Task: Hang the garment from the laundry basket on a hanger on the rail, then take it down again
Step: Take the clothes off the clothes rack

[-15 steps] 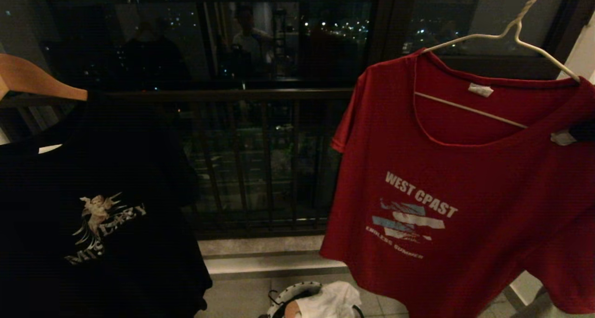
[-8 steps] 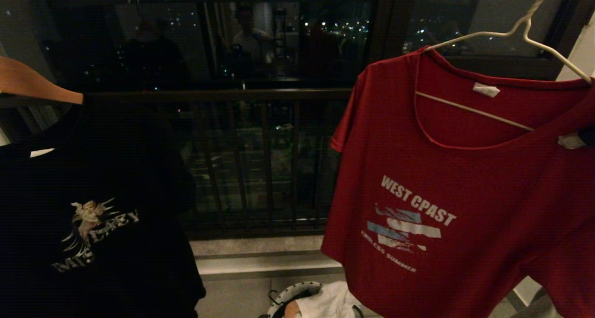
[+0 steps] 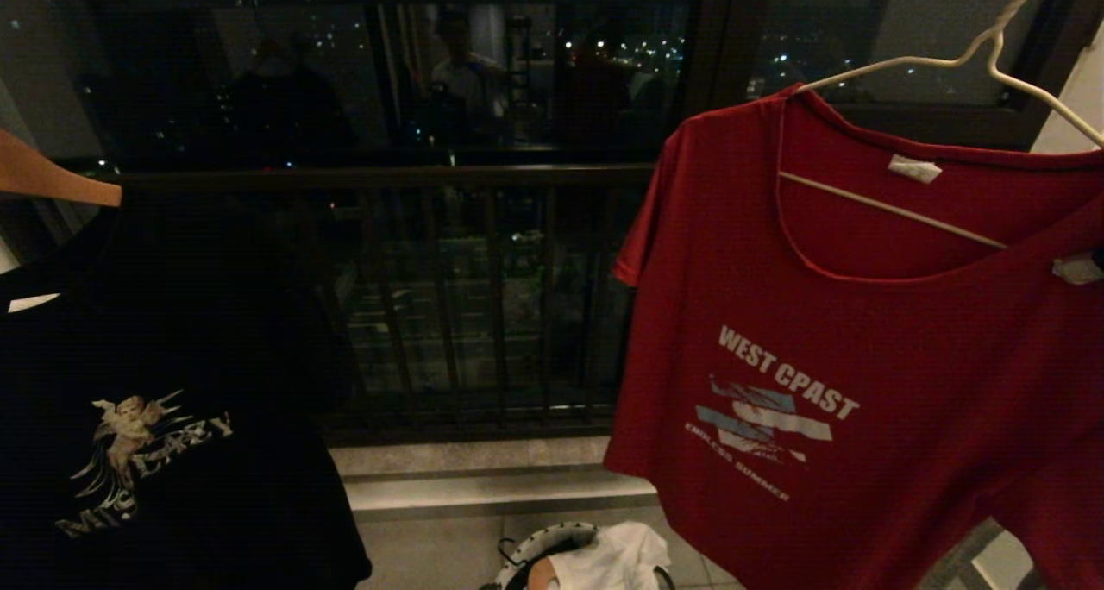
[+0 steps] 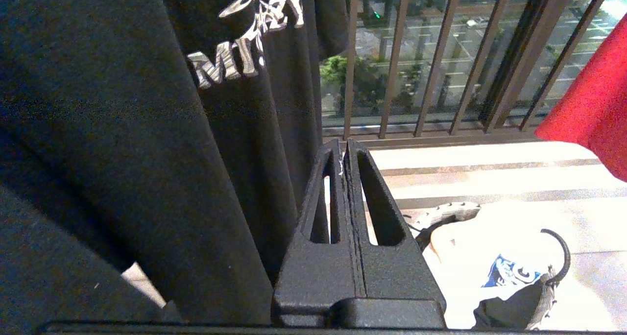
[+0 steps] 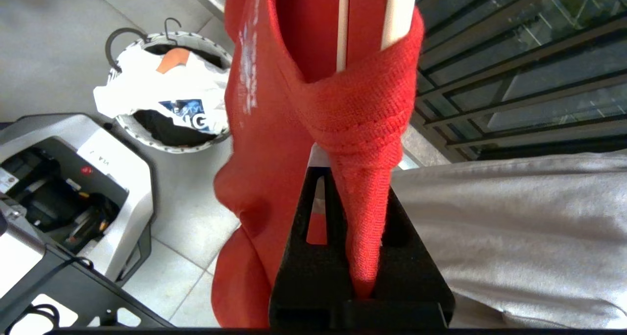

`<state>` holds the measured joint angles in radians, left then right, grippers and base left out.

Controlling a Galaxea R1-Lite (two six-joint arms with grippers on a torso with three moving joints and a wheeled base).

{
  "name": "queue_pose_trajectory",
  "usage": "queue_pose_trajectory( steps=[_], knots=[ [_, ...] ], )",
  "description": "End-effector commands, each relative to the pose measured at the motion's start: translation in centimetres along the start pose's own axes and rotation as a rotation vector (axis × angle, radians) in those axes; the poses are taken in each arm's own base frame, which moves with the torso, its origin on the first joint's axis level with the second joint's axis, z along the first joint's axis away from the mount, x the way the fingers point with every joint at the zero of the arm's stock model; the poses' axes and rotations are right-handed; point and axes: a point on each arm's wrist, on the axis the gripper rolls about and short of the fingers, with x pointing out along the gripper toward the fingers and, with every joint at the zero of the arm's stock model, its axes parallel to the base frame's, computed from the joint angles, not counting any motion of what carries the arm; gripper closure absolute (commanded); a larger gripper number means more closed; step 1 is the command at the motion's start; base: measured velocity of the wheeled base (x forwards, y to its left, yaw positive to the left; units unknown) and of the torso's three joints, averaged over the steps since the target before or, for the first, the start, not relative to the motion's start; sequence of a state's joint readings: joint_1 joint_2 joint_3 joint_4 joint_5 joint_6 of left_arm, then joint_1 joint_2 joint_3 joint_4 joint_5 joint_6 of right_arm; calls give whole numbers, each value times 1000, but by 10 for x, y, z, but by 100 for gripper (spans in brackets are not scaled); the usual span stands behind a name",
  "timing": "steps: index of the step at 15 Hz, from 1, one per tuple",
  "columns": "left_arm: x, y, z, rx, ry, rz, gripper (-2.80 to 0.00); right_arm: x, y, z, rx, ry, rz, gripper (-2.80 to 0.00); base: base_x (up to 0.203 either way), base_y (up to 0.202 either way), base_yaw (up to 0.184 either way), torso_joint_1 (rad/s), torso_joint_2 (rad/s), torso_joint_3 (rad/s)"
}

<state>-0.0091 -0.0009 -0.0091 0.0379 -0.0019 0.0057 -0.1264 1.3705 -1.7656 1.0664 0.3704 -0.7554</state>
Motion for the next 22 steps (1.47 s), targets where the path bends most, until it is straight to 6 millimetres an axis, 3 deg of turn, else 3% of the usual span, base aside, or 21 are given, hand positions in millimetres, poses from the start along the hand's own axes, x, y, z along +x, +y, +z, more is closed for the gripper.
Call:
queue_pose_trajectory(
  steps=[1,8,22],
  knots=[
    [0,0,0,0,-2,0,0,-5,3,-1,-5,-5,-3,0,0,0,0,0,0,0],
    [0,0,0,0,-1,0,0,-8,8,-6,2,4,-4,0,0,0,0,0,0,0],
    [0,0,0,0,0,0,0,-34,29,-15,-3,-34,-35,0,0,0,0,0,0,0]
  ],
)
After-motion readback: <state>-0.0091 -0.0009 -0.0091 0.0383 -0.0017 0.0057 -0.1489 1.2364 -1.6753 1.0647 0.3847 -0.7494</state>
